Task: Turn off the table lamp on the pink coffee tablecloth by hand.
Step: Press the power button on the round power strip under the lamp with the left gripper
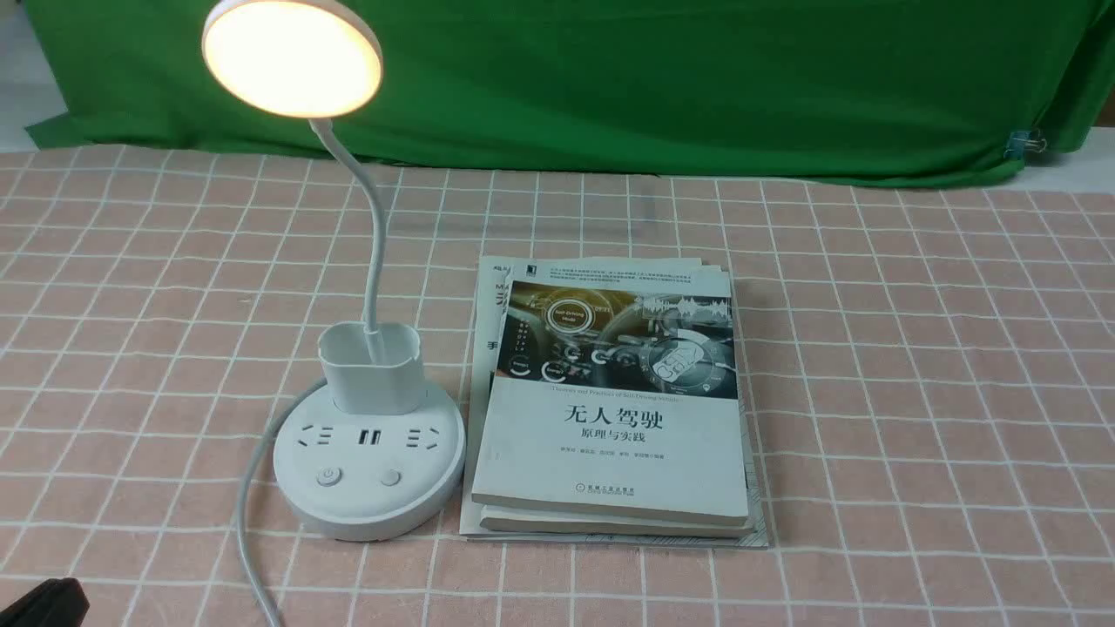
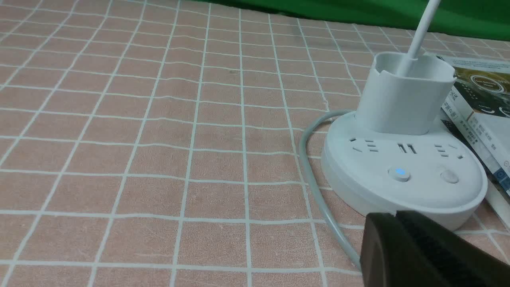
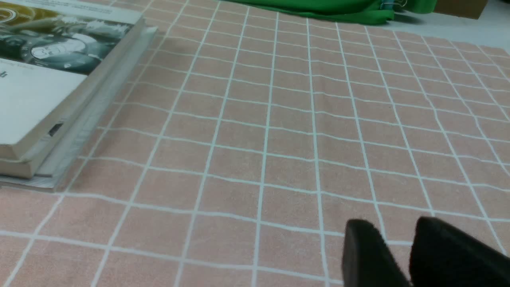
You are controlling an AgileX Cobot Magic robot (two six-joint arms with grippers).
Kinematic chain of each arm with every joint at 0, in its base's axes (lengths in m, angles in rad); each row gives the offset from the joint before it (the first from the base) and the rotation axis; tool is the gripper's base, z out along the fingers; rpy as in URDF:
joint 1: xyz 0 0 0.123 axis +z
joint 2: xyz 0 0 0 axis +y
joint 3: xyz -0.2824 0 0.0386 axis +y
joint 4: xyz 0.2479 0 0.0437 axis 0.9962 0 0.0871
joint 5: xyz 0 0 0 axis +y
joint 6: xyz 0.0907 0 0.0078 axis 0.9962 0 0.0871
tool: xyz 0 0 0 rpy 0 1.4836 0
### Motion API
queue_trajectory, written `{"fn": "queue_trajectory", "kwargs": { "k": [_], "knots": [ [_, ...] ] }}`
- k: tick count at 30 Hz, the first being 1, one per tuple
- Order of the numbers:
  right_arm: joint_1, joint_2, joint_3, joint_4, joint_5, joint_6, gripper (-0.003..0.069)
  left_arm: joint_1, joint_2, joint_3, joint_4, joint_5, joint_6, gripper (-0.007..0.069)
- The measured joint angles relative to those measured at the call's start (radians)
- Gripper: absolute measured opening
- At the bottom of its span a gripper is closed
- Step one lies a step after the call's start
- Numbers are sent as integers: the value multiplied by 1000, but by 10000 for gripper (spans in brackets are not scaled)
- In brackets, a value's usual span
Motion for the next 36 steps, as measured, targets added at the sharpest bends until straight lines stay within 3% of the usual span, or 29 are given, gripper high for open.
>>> {"fn": "queue_trajectory", "kwargs": {
  "k": [17, 24, 26, 31, 36],
  "knots": [
    [0, 0, 0, 0, 0, 0, 240, 0, 0, 0, -16, -21, -3, 6],
    [0, 0, 0, 0, 0, 0, 240, 0, 0, 0, -524, -199, -109, 6],
    [0, 0, 0, 0, 0, 0, 240, 0, 0, 0, -602, -230, -116, 6],
    [0, 0, 0, 0, 0, 0, 240, 0, 0, -5, -647, -267, -127, 6],
    [0, 0, 0, 0, 0, 0, 240, 0, 139, -195, -558, 2, -128, 6]
  ]
}}
